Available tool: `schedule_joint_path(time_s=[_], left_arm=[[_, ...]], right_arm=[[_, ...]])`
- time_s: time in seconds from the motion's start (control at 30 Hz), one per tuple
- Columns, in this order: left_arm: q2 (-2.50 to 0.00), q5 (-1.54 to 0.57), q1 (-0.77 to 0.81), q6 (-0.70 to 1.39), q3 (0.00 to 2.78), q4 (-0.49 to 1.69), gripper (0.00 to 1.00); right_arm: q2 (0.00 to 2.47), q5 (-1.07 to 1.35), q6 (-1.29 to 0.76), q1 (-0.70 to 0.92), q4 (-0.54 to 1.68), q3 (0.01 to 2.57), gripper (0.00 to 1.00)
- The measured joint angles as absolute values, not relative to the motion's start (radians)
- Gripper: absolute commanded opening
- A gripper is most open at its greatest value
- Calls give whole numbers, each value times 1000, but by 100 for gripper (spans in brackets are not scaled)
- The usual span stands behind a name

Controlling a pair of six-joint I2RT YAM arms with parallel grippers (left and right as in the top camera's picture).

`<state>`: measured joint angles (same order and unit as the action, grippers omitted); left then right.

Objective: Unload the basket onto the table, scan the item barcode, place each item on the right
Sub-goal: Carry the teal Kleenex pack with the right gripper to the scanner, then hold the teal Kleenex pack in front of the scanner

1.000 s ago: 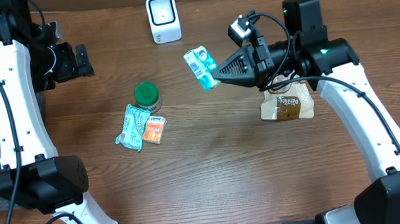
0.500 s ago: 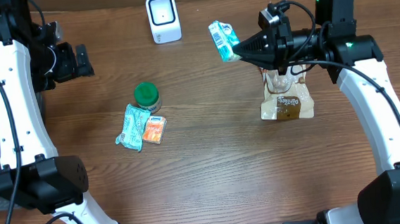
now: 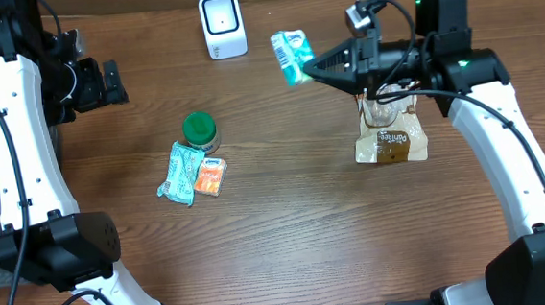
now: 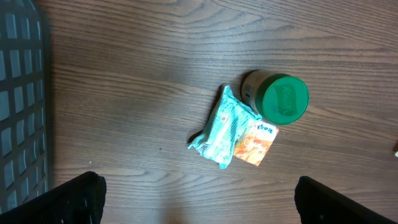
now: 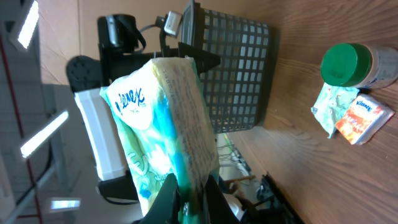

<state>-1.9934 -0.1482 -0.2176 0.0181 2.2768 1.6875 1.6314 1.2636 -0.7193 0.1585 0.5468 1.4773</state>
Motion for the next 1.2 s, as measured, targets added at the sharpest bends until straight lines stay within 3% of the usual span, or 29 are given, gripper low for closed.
schedule_joint_path(time_s=[0.37,0.5,0.8,0.97,1.2], left_arm=[[-1993,-148,-218,18,2277,1687,100],[-1993,-148,-218,18,2277,1687,100],[-1993,-148,-218,18,2277,1687,100],[-1993,-148,-218,18,2277,1687,99],[-1993,-148,-218,18,2277,1687,99]], right_arm=[[1631,1046,-672,226,554,1524,4],[1641,857,-607,307,694,1563,4],[1866,396,-421,449,1010,2108,4],[1979,67,-282,511,888,2226,4],[2200,-356,39,614,530,2230,4]])
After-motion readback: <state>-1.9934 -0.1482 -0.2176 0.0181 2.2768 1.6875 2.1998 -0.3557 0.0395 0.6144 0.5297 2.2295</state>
